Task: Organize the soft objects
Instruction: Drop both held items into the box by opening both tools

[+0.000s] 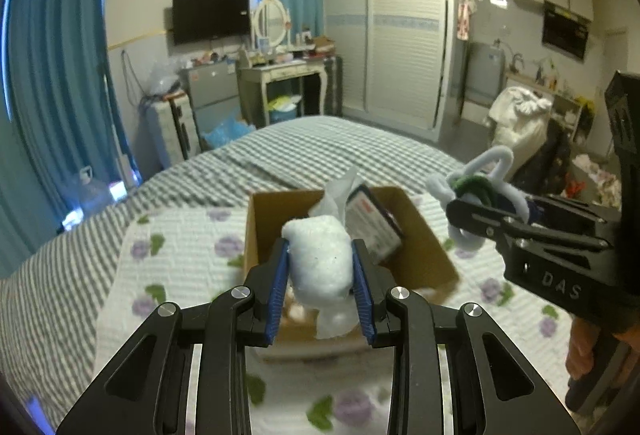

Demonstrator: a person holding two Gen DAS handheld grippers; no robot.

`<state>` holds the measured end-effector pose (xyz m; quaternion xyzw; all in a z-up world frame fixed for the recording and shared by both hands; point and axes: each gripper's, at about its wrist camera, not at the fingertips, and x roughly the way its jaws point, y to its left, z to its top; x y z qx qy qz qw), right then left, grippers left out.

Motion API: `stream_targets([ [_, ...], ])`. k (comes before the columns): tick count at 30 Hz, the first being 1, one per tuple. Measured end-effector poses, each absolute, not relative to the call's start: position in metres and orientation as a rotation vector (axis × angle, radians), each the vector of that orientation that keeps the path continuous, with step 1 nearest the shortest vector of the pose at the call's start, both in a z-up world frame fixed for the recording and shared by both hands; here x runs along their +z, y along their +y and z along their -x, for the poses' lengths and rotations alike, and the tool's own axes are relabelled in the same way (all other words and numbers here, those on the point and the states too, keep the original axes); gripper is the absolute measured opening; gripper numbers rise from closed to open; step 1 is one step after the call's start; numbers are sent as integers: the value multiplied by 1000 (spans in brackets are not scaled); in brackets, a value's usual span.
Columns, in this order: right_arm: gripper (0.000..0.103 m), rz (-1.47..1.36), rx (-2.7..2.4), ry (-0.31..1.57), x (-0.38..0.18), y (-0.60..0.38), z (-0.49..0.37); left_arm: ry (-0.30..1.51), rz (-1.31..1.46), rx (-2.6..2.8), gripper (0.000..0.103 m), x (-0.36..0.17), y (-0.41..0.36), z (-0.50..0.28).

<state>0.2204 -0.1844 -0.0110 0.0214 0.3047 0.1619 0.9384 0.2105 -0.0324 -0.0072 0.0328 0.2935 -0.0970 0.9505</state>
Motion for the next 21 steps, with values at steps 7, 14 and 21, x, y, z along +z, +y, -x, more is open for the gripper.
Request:
stream_targets([
  [7,36,-69,323,689,-55,-186,-267,641,-98,-199,31,-46,-34,-267],
  [14,59,-89,303,690,-74,-195,-281,669,-113,-159,69,-67,-34,-281],
  [21,76,-84,271,622,-30,-211,-252,610,-91,-114,80,-30,-29,-252],
])
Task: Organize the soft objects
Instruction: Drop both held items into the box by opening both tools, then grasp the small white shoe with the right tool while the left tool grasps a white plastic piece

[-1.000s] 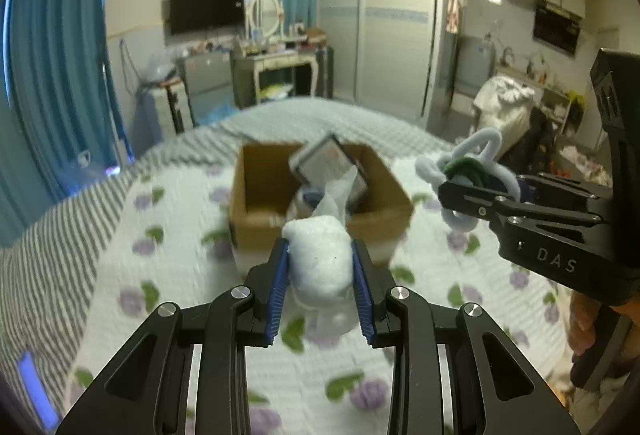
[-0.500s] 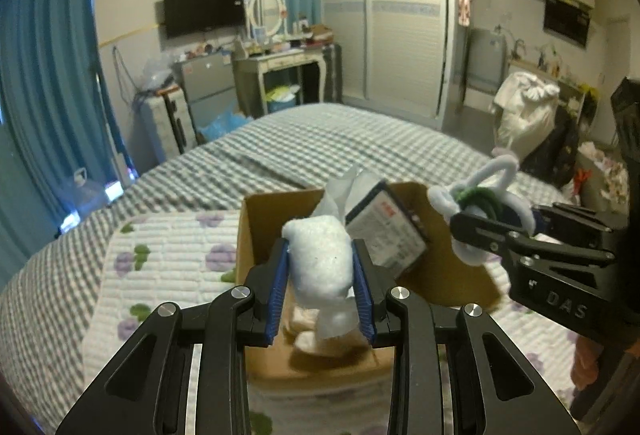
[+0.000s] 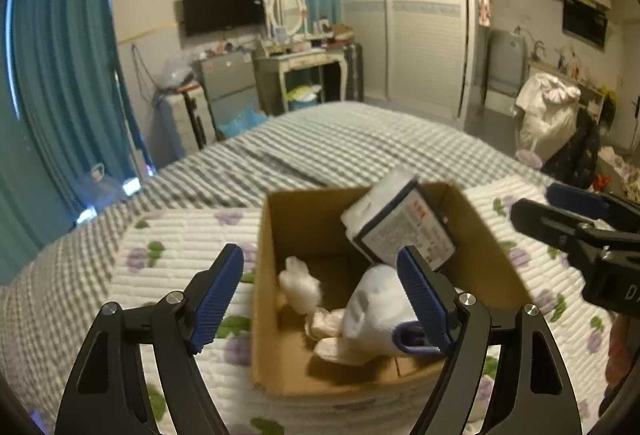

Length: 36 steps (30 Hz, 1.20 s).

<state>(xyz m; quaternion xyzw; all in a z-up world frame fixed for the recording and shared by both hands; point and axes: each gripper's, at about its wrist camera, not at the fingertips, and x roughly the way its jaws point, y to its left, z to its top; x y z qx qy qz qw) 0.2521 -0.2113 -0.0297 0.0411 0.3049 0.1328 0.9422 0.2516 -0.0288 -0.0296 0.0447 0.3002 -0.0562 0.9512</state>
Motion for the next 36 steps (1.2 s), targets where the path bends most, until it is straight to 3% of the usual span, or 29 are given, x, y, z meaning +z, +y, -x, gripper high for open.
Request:
stream_targets([
  [7,87,-60,230,547,47,-225,-177,492,-78,-100,81,48,-13,-176],
  [10,95,-31,215,517,75,-226,-140,450,-70,-97,90,75,-7,-139],
  [17,103,7,195,504,92,-222,-71,410,-64,-88,91,91,6,-75],
  [23,103,49,188,570,38,-206,-52,468,-88,-83,91,48,9,-54],
  [32,102,12,204,781,-99,-178,-83,623,-52,-94,91,-57,11,-66],
  [36,86,-7,224,886,-147,-170,-100,679,-22,-96,91,-92,17,-76],
])
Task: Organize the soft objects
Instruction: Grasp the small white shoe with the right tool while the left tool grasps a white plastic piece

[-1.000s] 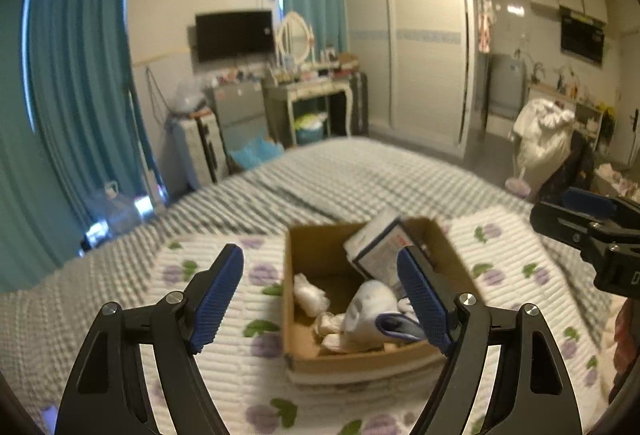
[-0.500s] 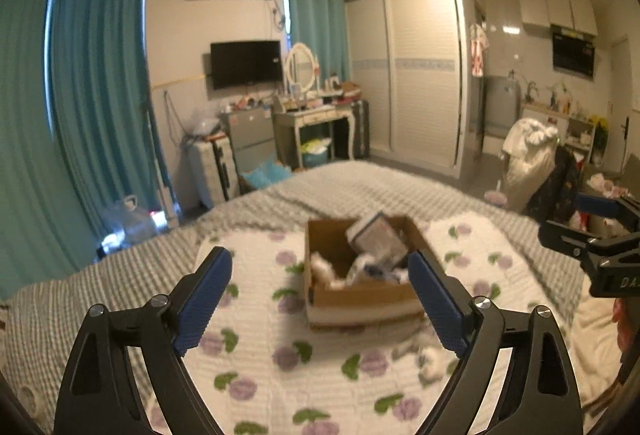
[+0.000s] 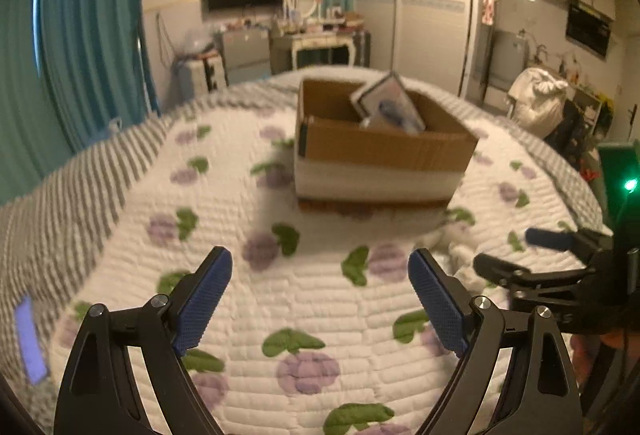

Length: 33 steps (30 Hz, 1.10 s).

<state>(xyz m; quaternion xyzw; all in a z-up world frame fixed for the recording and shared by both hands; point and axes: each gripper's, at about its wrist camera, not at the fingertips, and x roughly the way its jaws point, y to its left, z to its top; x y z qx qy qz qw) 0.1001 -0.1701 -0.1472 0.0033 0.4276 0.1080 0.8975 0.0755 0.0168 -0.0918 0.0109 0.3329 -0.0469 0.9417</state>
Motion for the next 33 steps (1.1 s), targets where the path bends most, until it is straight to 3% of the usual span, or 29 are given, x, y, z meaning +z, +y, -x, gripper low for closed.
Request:
stream_targets([
  [4,71,-20,220,947,-180,-166,-114,700,-13,-94,91,-112,15,-82],
  [8,36,-35,217,976,-200,-165,-117,736,2,-96,91,-125,14,-90],
  [23,32,-118,186,833,-148,-228,-115,813,-61,-203,89,-135,-56,-121],
  [33,33,-152,158,836,-162,-259,-149,883,-142,-292,85,-167,-110,-167],
])
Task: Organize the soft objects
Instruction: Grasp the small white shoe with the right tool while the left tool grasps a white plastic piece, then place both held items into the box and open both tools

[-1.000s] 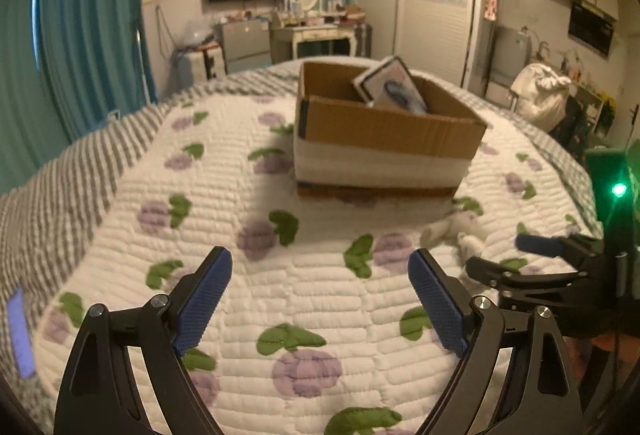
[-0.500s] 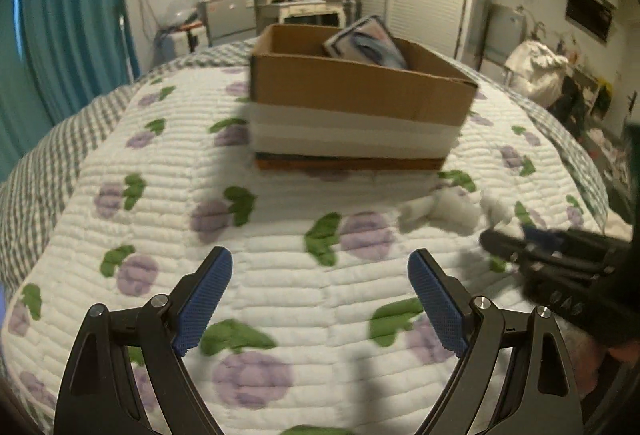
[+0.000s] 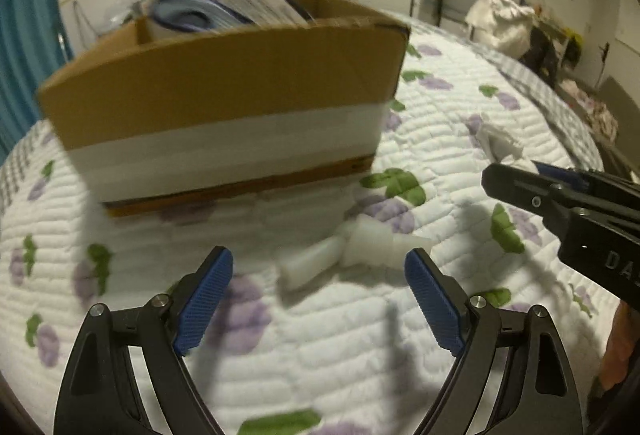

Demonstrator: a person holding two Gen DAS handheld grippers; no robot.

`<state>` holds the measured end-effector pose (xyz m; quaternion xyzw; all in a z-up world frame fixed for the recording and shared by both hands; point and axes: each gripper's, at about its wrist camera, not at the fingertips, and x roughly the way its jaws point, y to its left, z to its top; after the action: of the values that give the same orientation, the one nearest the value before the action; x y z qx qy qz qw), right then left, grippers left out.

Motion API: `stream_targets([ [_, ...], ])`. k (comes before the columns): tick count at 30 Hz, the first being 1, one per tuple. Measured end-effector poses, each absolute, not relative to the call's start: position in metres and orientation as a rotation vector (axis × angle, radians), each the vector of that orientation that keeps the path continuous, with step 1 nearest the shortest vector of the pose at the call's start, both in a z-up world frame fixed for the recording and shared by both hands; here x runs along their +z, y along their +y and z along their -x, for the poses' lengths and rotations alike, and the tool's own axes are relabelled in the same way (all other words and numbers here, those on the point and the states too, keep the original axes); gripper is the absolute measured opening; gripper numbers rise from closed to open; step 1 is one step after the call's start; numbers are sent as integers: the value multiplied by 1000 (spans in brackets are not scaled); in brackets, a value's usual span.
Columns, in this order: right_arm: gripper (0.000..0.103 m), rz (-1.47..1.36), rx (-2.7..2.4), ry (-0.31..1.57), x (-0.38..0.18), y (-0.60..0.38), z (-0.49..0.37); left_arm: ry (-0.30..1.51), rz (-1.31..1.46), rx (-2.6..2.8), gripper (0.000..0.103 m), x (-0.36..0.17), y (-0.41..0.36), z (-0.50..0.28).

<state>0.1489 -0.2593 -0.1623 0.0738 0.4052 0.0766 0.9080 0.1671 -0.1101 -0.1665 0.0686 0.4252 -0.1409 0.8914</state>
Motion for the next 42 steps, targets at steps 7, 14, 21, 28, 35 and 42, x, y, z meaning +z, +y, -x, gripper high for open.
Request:
stream_targets([
  [7,33,-183,167,873,-178,-263,-159,910,-181,-299,79,-185,-122,-181],
  [14,33,-160,148,860,-174,-259,-152,906,-174,-395,33,-177,-122,-163],
  [21,33,-170,146,847,-163,-259,-140,894,-157,-389,12,-156,-111,-146],
  [28,33,-167,159,800,-135,-250,-118,819,-176,-377,12,-120,-107,-122],
  [35,33,-146,184,721,-89,-237,-97,694,-181,-345,12,-67,-90,-96],
  [42,33,-111,228,618,-37,-221,-95,585,-180,-284,12,-18,-66,-95],
])
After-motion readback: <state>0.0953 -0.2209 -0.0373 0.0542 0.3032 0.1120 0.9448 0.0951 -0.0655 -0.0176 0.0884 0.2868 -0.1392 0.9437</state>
